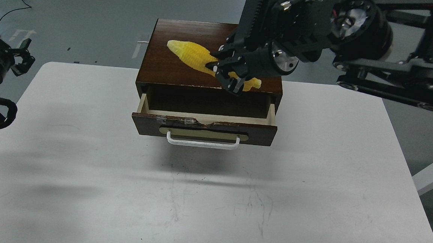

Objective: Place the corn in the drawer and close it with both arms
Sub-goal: 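Carry the corn over the box and lower it into the open drawer, then release the corn and withdraw the right gripper from the drawer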

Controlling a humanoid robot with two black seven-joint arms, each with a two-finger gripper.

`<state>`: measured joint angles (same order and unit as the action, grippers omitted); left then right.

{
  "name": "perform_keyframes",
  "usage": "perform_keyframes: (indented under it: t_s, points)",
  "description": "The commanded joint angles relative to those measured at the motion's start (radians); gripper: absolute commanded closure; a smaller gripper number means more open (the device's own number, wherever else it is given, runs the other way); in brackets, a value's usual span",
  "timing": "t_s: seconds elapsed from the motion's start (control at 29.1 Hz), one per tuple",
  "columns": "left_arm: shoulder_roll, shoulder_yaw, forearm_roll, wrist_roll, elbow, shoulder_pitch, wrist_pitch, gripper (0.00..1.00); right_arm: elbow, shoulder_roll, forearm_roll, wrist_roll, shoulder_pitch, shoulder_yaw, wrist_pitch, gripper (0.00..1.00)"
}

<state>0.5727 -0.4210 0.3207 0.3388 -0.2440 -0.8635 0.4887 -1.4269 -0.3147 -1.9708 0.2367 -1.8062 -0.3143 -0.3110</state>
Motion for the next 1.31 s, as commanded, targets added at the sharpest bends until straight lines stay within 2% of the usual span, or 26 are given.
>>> perform_keyframes:
  t_s: [0.0,0.07,0.1,0.14,0.21,0.31,0.72,1.0,1.07,1.17,1.2,1.24,1.27]
  points:
    - [0.001,0.001,0.000,0.002,0.000,0.001,0.000,0.01,0.020,0.054,-0.043,0.001,0.011,-0.015,0.000,1.00]
    - [0.001,-0.001,0.000,0.003,0.000,0.001,0.000,0.01,0.020,0.062,-0.046,0.001,0.013,-0.017,0.001,1.00]
    - [0.001,-0.001,0.000,0.003,0.000,0.001,0.000,0.01,0.020,0.062,-0.045,0.001,0.014,-0.019,0.001,0.96]
    - [0.004,-0.002,0.000,0.003,0.000,0.003,0.000,0.01,0.020,0.062,-0.045,0.001,0.022,-0.017,0.001,0.77]
    - [0.007,-0.001,0.000,0.000,0.000,0.004,0.000,0.01,0.020,0.062,-0.045,0.001,0.028,-0.017,0.003,0.61]
    - [0.007,-0.001,0.000,-0.009,0.000,0.004,0.000,0.01,0.022,0.057,-0.042,0.001,0.036,-0.015,0.004,0.50]
    - [0.019,-0.002,0.000,-0.006,0.000,0.003,0.000,0.01,0.026,0.026,-0.028,-0.003,0.054,0.000,0.004,0.48]
    - [0.018,-0.009,0.000,-0.007,0.000,-0.002,0.000,0.02,0.126,-0.017,0.030,-0.002,0.051,0.106,0.009,0.47]
    - [0.021,-0.009,0.000,-0.010,-0.001,-0.005,0.000,0.02,0.175,-0.043,0.090,0.000,0.054,0.158,0.009,0.44]
    - [0.029,0.007,-0.006,-0.015,-0.003,-0.029,0.000,0.02,0.238,-0.089,0.206,-0.002,0.064,0.230,0.009,0.22]
    - [0.038,0.017,-0.021,-0.024,-0.006,-0.046,0.000,0.04,0.262,-0.104,0.283,-0.002,0.079,0.251,0.009,0.07]
    - [0.044,0.022,-0.041,-0.029,-0.006,-0.057,0.000,0.05,0.270,-0.110,0.324,-0.002,0.085,0.261,0.009,0.01]
    - [0.055,0.030,-0.093,-0.033,-0.006,-0.081,0.000,0.08,0.278,-0.127,0.390,-0.002,0.090,0.270,0.007,0.01]
